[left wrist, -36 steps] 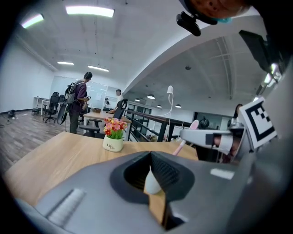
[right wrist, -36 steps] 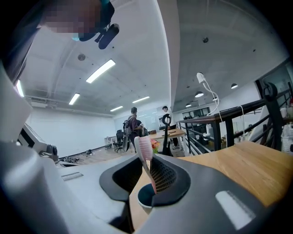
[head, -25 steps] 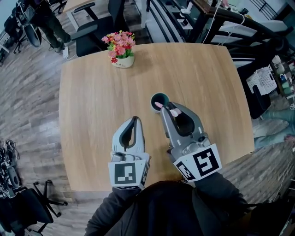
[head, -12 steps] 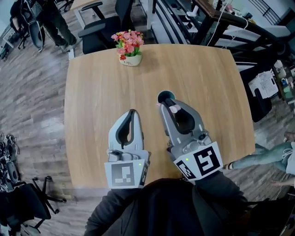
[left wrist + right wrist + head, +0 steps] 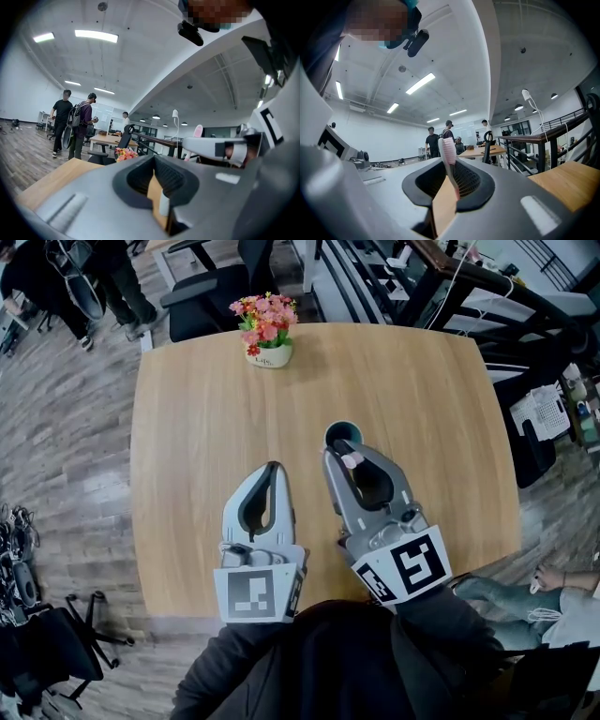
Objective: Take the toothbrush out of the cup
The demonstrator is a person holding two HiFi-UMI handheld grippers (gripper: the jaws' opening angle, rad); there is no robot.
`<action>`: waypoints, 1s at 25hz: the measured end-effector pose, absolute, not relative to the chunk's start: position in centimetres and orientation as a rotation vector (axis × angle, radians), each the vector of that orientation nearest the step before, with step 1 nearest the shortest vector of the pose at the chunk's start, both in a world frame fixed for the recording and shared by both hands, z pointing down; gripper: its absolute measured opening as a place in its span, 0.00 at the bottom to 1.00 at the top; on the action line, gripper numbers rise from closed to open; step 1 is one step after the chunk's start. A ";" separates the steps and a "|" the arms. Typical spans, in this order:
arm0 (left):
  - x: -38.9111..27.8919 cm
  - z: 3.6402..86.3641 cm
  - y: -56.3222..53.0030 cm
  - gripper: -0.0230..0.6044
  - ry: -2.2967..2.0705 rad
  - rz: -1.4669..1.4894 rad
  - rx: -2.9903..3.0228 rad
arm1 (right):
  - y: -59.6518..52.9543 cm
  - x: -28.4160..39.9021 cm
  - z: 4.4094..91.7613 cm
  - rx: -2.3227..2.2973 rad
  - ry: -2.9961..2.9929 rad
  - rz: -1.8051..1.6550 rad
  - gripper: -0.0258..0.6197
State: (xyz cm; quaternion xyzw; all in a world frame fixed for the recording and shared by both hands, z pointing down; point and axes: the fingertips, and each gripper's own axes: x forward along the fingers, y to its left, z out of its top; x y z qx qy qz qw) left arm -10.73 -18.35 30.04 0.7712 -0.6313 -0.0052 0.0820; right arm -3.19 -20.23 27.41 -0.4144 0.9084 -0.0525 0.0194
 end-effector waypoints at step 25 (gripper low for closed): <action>-10.9 31.1 -19.5 0.05 -1.895 0.045 2.265 | -21.6 -3.3 28.8 -1.268 2.841 -0.217 0.10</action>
